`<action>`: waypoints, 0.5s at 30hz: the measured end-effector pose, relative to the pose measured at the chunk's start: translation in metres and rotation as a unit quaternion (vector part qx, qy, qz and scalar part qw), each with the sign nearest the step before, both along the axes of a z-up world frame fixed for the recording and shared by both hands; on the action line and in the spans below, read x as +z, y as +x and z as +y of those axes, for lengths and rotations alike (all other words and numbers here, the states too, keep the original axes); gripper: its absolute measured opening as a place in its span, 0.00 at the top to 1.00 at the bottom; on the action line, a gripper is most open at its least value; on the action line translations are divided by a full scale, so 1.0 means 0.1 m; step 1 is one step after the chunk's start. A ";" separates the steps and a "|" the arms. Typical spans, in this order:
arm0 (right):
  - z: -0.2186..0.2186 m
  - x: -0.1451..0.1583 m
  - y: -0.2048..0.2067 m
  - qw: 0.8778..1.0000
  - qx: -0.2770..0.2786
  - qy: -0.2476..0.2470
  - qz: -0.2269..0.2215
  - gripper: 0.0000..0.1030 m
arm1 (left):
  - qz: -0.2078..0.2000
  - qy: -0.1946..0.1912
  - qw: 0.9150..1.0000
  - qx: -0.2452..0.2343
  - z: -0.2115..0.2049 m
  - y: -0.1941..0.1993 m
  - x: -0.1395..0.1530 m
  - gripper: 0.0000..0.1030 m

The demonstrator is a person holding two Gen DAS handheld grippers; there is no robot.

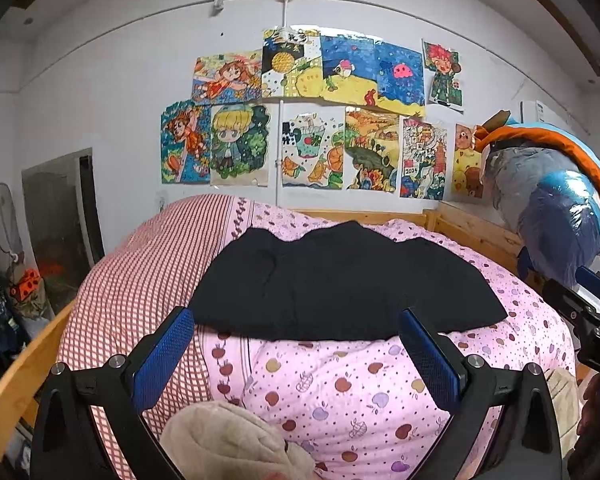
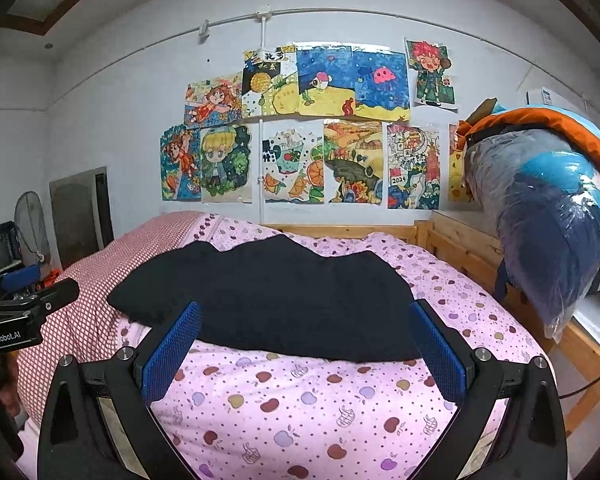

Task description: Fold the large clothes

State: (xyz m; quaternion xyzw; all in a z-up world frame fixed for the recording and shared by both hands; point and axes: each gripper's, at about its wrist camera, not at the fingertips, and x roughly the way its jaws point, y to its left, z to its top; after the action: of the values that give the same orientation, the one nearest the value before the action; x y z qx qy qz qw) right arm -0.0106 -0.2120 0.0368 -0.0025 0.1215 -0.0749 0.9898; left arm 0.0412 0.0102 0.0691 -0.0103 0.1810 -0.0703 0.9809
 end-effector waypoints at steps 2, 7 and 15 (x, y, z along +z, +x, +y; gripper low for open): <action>0.00 -0.04 0.00 1.000 0.001 0.004 0.004 0.02 | 0.005 0.000 1.000 0.000 -0.01 -0.01 -0.05 0.00; -0.04 -0.13 -0.02 1.000 -0.003 0.016 0.003 0.02 | -0.004 0.005 1.000 0.010 -0.03 -0.06 -0.13 0.00; -0.07 -0.31 -0.01 1.000 -0.006 0.015 0.013 0.02 | -0.004 0.018 1.000 0.014 -0.06 -0.08 -0.21 0.00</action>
State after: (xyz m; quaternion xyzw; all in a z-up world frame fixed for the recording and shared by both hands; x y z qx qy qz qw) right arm -0.0114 -0.2188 0.0058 0.0119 0.1353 -0.0792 0.9876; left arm 0.0331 0.0047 0.0486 0.0054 0.1780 -0.0529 0.9826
